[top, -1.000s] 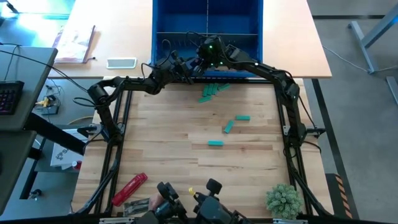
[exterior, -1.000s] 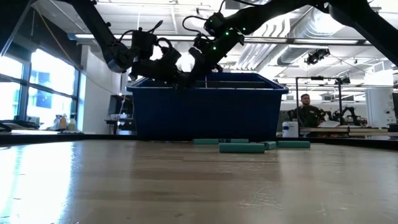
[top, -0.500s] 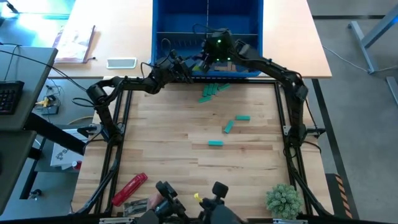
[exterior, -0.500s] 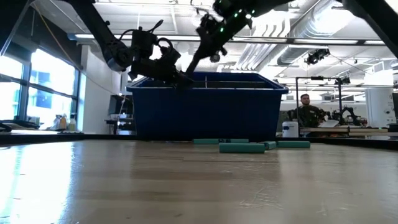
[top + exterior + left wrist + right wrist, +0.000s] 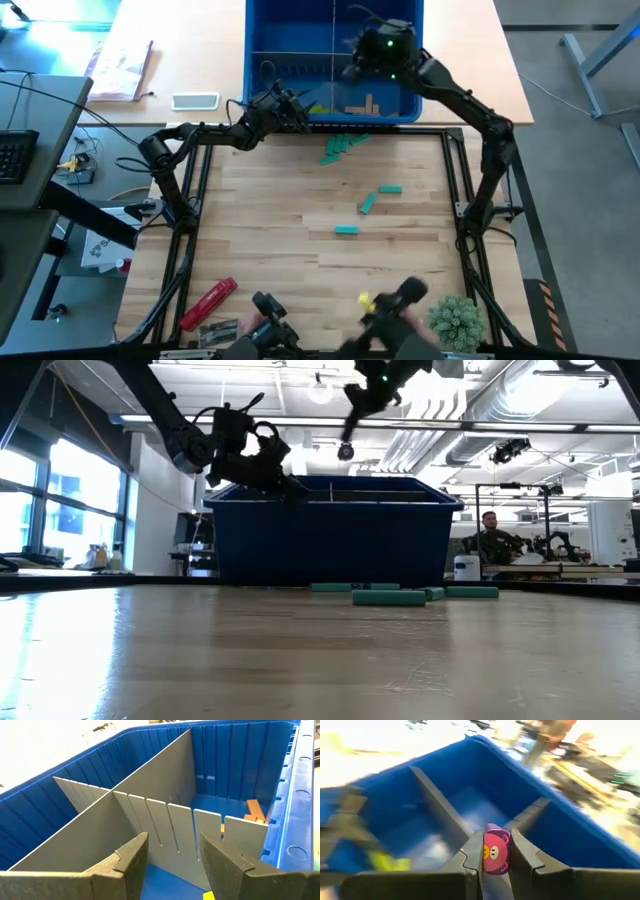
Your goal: Sort blocks
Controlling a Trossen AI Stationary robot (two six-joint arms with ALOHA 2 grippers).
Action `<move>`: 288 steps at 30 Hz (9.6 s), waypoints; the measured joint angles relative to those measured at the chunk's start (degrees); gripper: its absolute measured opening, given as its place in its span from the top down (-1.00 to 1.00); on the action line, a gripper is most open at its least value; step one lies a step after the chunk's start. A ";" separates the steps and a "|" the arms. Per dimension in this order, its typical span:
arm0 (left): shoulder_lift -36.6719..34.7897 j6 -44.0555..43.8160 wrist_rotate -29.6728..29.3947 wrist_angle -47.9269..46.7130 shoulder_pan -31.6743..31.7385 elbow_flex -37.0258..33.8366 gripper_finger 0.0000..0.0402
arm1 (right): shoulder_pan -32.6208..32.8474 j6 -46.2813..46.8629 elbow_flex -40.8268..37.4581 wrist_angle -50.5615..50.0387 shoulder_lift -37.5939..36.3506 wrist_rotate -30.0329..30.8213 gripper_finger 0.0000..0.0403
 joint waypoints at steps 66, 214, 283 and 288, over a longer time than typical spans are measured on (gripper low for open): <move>0.24 -3.37 1.36 -0.32 0.03 -0.31 0.22 | 29.11 -14.39 -48.00 -23.92 -2.21 -8.90 0.17; 0.33 -6.37 4.63 -0.91 -0.36 -0.33 0.22 | 4.93 -13.56 9.49 -29.89 -10.33 -25.74 0.29; 0.31 -7.77 4.64 -1.19 -0.49 -0.35 0.22 | 11.18 37.95 -65.79 46.53 3.14 6.17 0.96; 0.31 -7.78 4.63 -1.17 -0.49 -0.35 0.22 | 10.42 35.81 -61.11 47.09 8.19 6.19 0.99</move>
